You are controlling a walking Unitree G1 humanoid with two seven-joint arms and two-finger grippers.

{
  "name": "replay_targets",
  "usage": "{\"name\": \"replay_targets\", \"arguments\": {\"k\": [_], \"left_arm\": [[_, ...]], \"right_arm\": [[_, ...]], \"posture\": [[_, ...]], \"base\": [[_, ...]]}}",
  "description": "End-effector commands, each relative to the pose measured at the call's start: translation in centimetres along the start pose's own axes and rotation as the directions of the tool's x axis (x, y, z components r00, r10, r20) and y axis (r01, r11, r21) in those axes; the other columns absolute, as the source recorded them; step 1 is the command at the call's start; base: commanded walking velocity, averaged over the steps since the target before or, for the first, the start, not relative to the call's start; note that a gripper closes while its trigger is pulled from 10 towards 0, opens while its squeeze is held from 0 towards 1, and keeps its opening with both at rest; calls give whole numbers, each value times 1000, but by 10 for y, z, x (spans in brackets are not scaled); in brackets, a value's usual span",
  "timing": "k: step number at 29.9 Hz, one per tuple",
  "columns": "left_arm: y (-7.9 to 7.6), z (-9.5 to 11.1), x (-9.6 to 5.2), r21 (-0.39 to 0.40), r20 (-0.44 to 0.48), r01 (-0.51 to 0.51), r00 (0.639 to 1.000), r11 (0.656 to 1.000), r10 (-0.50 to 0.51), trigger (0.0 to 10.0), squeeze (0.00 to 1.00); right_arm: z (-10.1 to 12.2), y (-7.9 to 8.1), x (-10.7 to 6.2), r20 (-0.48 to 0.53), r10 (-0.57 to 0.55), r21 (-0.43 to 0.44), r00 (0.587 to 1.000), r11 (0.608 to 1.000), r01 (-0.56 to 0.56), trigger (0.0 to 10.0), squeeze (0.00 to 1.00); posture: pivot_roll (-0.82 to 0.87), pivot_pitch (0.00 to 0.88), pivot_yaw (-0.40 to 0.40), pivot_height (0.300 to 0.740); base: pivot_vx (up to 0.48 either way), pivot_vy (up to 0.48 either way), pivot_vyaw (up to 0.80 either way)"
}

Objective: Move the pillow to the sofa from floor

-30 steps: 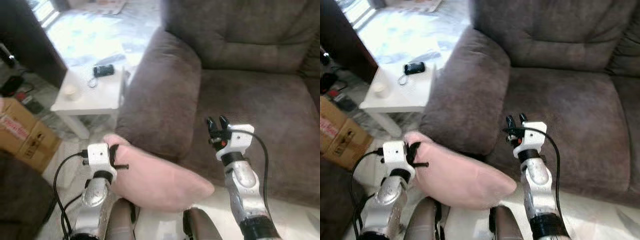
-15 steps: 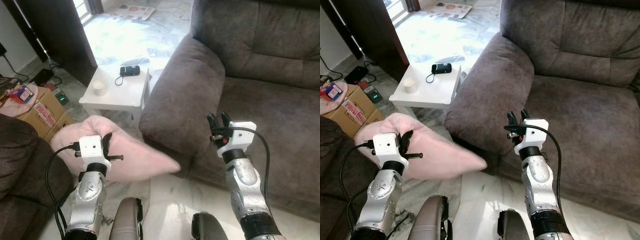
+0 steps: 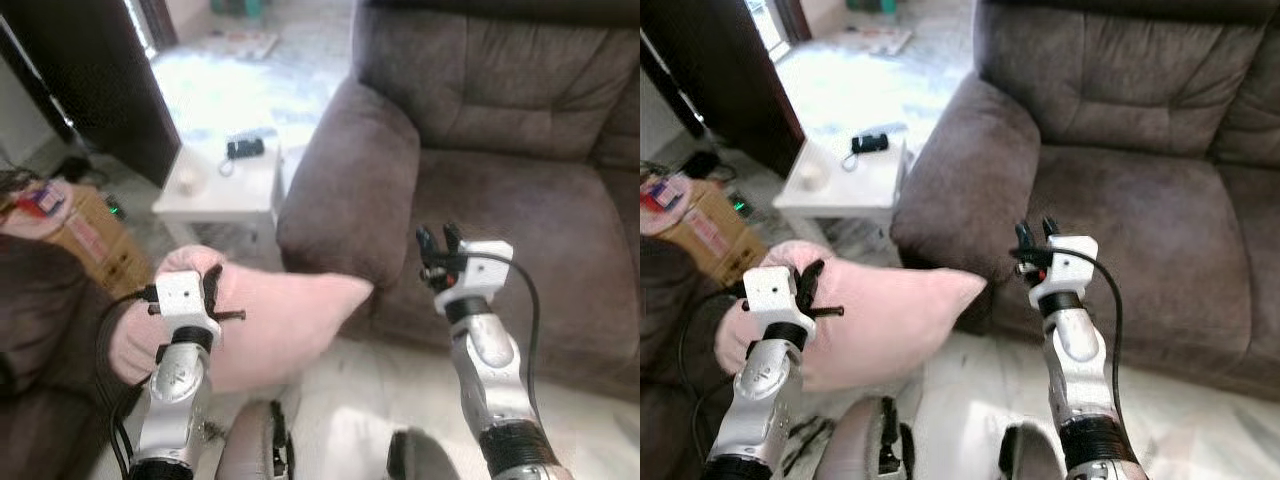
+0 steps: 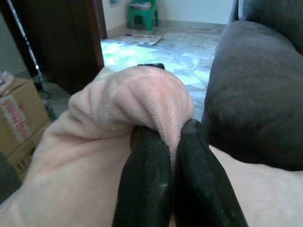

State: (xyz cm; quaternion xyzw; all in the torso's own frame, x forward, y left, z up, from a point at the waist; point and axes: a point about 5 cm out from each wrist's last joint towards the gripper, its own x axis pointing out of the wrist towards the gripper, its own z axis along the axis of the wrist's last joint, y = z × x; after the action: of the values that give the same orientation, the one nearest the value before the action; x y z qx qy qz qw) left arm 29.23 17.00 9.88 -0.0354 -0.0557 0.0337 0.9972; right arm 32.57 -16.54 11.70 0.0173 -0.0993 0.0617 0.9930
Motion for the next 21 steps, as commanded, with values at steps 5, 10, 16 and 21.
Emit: {"name": "replay_targets", "arguments": {"k": [5,10,16,21], "left_arm": [[-1,26,8,18,122,19,992,1000,-21,10000,0],[-2,26,8,14,121,23,992,1000,-24,10000,0],[-2,26,8,14,120,30,992,999,-31,10000,0],[-2,26,8,15,121,32,992,999,-33,10000,0]], "right_arm": [[-2,0,0,-4,-2,7,1000,1000,2,10000,0],[-3,1,1,-8,-1,4,1000,1000,1,10000,0],[-4,1,1,-21,-7,-6,1000,1000,7,10000,0],[-4,2,2,-15,-2,0,1000,1000,2,10000,0]], "posture": [[-41,91,67,653],[-41,90,67,661],[-40,88,68,700],[-37,88,68,730]], "base": [[0,0,0],[0,0,0],[0,0,0],[0,0,0]]}}
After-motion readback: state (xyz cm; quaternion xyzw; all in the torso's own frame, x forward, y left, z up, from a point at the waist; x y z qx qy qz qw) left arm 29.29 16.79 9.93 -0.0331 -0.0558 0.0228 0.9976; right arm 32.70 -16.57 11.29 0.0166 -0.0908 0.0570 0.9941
